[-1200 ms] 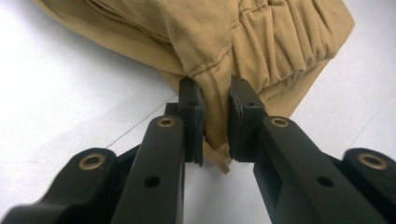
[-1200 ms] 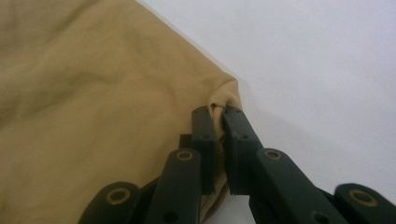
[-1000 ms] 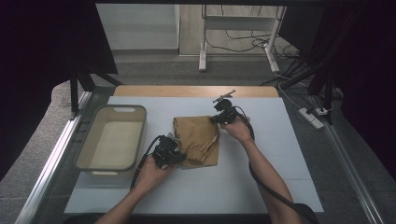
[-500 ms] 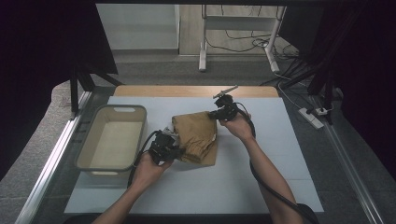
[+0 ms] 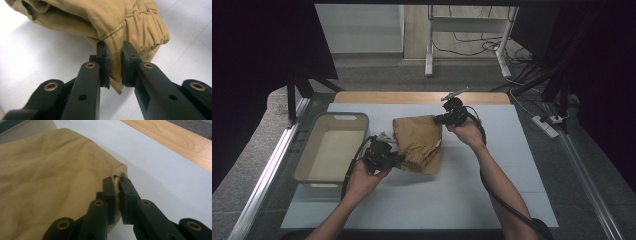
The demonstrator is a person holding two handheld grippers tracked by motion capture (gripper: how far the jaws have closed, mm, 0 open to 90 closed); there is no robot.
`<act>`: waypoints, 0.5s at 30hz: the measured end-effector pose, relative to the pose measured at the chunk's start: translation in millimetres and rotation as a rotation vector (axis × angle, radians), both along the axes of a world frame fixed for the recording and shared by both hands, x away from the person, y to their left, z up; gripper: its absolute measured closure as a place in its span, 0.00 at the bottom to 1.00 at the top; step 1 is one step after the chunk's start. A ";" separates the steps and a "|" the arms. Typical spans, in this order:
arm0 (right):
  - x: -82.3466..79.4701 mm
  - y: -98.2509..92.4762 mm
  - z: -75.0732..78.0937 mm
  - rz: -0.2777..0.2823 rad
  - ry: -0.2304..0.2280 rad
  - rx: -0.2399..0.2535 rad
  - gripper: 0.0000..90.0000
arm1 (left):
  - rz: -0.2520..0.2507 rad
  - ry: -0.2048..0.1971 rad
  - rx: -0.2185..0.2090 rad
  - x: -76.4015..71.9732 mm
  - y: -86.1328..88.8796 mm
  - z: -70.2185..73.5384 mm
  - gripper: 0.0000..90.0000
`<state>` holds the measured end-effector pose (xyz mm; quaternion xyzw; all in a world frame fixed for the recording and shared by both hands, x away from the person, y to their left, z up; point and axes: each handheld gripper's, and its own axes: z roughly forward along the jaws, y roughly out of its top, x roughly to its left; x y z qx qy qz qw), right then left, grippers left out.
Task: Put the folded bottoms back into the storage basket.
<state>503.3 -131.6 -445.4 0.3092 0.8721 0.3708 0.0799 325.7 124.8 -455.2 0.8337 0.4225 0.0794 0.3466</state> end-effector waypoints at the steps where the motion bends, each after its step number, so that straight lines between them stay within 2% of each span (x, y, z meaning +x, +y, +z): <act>1: -0.3 0.5 0.8 0.003 -0.002 0.001 0.93 | 0.002 0.000 -0.007 -0.2 2.3 1.5 0.87; 11: -6.2 12.2 12.5 0.026 -0.015 0.019 0.93 | 0.005 0.011 -0.027 -1.5 18.1 14.7 0.87; 15: -8.0 16.5 16.8 0.037 -0.016 0.034 0.93 | 0.004 0.009 -0.007 -3.5 24.1 18.9 0.87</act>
